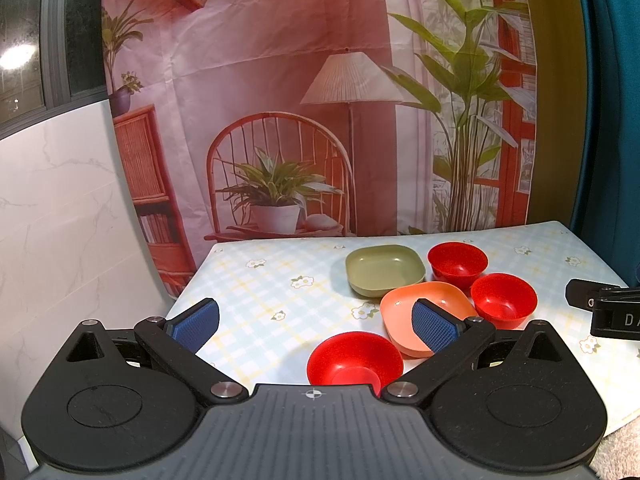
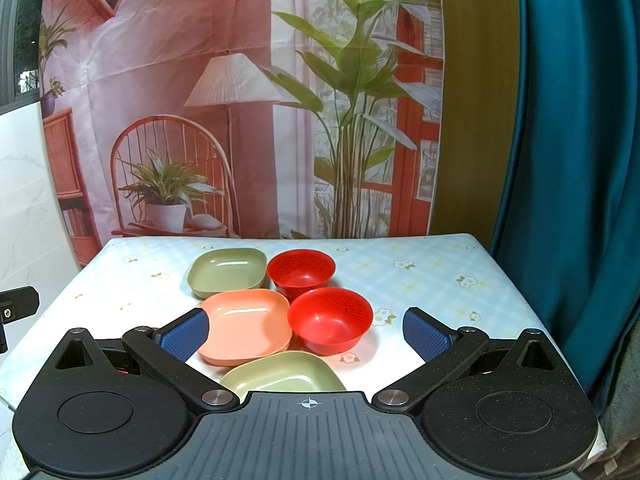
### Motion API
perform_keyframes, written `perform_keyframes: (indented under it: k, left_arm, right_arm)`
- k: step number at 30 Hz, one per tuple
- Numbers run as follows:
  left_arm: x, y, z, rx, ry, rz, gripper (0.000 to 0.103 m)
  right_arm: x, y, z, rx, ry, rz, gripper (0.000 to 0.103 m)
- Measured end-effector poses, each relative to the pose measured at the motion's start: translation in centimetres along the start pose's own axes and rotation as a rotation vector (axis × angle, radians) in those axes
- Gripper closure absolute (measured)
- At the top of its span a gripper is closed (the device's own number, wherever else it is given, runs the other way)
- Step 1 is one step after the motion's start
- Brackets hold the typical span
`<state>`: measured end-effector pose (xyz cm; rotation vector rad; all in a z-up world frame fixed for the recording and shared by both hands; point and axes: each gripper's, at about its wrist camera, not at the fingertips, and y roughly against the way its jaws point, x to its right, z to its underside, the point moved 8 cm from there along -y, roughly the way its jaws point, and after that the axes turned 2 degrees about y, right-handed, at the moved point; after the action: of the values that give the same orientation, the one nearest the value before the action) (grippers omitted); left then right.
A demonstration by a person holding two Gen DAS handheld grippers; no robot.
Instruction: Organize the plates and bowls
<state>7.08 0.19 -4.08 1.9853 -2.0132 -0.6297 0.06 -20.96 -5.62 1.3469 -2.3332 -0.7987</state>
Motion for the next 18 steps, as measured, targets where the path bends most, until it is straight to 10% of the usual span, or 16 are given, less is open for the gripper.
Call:
perform_keyframes:
  k: [18]
  left_arm:
    - [-0.2, -1.4, 0.6, -0.066, 0.032, 0.021, 0.0]
  right_arm:
    - [0.3, -0.1, 0.3, 0.022, -0.035, -0.015, 0.0]
